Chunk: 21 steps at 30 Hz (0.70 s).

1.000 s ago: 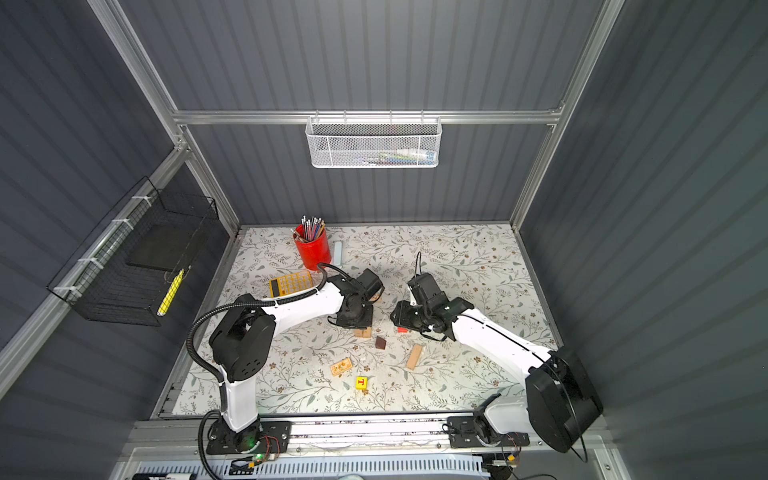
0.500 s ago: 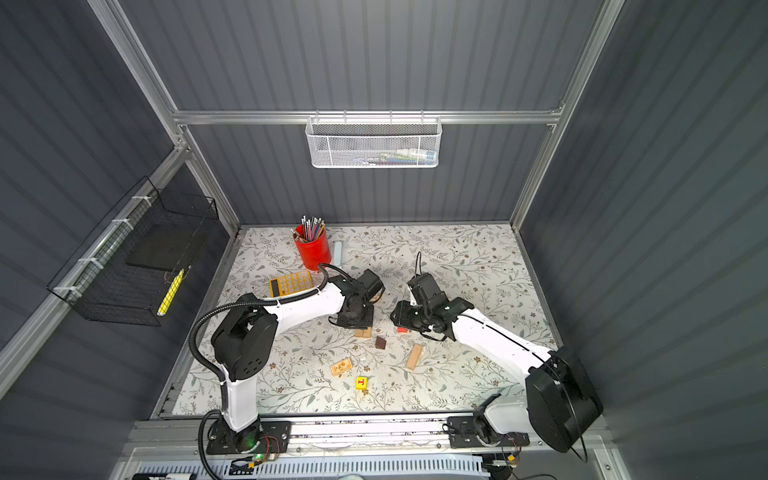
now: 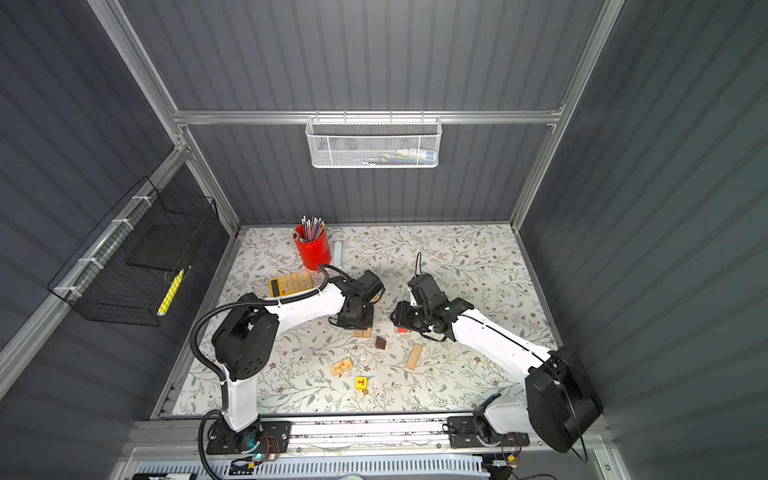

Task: Build the wood block tower
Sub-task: 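Lower block 14 against the standing pair and open the left gripper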

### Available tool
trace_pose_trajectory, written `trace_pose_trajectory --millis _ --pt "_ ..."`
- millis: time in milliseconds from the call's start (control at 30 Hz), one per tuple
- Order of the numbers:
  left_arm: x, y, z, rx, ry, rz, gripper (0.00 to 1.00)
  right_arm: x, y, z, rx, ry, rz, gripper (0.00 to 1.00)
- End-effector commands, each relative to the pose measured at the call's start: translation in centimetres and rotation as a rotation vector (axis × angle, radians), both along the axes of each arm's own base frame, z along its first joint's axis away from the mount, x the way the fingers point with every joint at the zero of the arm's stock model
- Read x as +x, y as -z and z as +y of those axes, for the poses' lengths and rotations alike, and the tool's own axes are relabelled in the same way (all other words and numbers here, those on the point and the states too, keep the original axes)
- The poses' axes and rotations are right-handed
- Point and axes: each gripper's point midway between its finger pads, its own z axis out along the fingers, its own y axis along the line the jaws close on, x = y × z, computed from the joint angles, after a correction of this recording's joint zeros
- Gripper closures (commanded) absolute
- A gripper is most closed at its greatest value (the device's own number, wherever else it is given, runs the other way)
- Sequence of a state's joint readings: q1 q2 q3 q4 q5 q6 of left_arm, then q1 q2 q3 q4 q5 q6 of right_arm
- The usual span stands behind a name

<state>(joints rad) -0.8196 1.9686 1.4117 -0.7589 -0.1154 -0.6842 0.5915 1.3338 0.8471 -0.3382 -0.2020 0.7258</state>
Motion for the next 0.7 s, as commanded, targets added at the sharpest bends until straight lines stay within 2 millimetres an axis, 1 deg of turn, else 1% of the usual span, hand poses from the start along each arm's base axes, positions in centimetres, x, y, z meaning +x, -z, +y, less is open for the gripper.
trace_pose_trajectory --millis 0,433,667 --pt "-1.0 0.9 0.7 0.027 0.001 0.033 0.73 0.1 -0.2 -0.2 0.008 0.012 -0.008 0.50" --pt "-0.6 -1.0 0.4 -0.006 -0.013 -0.004 0.63 0.2 -0.8 -0.2 0.012 0.011 -0.020 0.50" --pt "-0.4 -2.7 0.3 -0.033 -0.016 -0.035 0.58 0.3 -1.3 -0.2 0.011 0.010 -0.025 0.50"
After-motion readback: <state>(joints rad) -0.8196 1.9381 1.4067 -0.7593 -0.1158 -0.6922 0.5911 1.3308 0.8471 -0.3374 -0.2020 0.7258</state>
